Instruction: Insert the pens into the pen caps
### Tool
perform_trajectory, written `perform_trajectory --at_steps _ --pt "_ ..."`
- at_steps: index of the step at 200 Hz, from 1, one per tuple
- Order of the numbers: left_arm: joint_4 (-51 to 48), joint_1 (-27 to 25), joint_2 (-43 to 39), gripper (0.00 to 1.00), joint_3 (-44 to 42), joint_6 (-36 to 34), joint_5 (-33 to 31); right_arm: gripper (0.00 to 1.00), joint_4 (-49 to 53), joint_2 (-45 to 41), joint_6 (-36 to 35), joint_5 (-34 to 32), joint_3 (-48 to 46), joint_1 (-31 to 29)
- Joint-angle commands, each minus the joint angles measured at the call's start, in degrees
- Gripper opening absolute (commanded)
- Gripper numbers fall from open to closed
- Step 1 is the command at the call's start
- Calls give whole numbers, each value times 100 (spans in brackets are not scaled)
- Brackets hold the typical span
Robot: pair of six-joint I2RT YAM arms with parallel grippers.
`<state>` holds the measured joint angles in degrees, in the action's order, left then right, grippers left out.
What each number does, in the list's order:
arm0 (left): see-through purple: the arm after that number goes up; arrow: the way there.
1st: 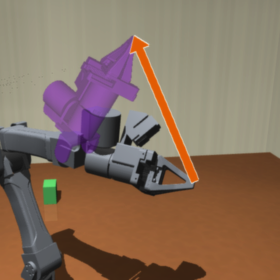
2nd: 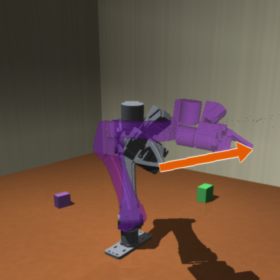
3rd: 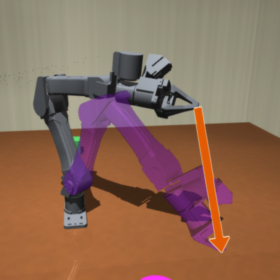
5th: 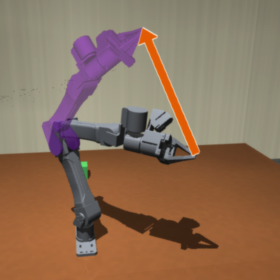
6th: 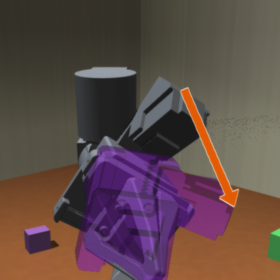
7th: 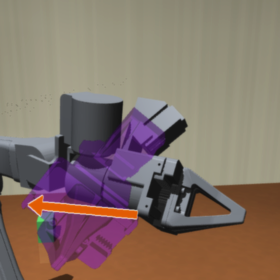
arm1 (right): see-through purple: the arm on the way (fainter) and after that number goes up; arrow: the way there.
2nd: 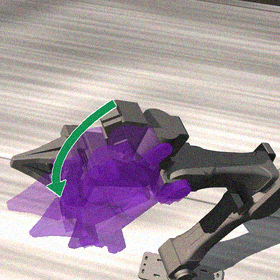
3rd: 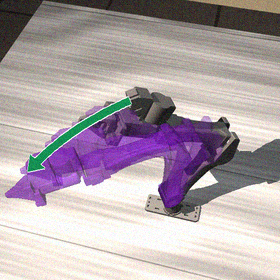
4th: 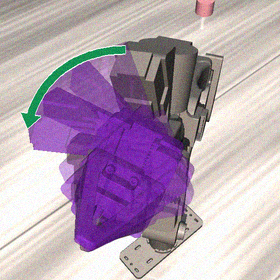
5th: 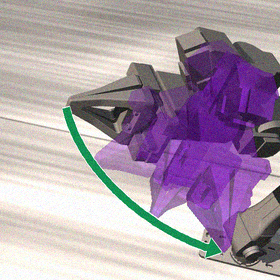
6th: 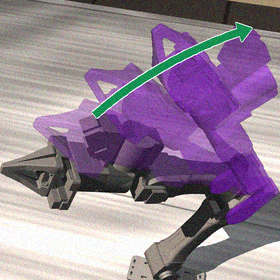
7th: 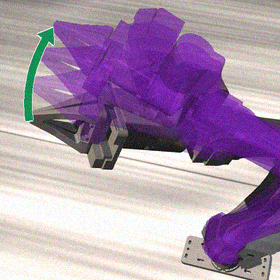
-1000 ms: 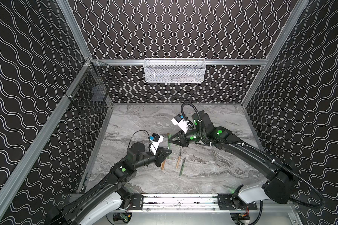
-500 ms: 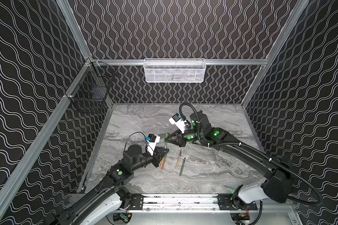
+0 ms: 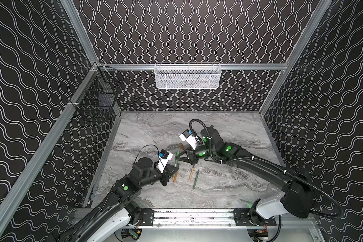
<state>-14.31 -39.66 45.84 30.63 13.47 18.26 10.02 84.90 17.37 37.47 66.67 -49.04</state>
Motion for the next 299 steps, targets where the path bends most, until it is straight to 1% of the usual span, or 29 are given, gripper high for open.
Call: perform_trajectory --at_steps 1,49,97,101,138,167,209,235,241,246,261,266,276,290,299 --pt "3740 2 57 0 241 -503 327 0 788 80 282 181 -203 -158" --pt "3943 0 222 0 498 -718 275 0 363 93 644 85 -564 -434" --pt "4175 0 286 0 628 -697 321 0 -424 103 1688 -383 -915 -432" --pt "4173 -1 284 0 628 -697 299 0 -472 113 1773 -416 -1077 -431" --pt "4159 -1 193 0 558 -714 103 0 -620 193 2379 -608 -1154 -503" --pt "4137 2 165 0 556 -706 114 0 -666 165 2469 -715 -1169 -546" --pt "3997 -1 204 0 622 -684 280 0 -643 117 2313 -778 -1025 -542" --pt "3844 -1 176 0 652 -712 355 0 -646 -4 2236 -861 -990 -391" --pt "3786 1 165 5 662 -721 375 0 -670 -39 2228 -876 -994 -323" --pt "3730 -6 154 11 669 -731 390 0 -680 -78 2199 -878 -821 -237" --pt "3520 -6 86 33 689 -754 440 0 -617 -172 2086 -853 -730 114" --pt "3450 2 62 39 684 -758 442 0 -592 -211 2026 -807 -706 265" --pt "3310 -5 7 48 673 -758 429 0 -545 -283 1932 -716 -679 600" --pt "3124 -3 -97 56 625 -733 381 0 -463 -376 1735 -570 -674 1083" --pt "3039 -6 -177 69 581 -711 341 0 -229 -395 1516 -514 -622 1389"
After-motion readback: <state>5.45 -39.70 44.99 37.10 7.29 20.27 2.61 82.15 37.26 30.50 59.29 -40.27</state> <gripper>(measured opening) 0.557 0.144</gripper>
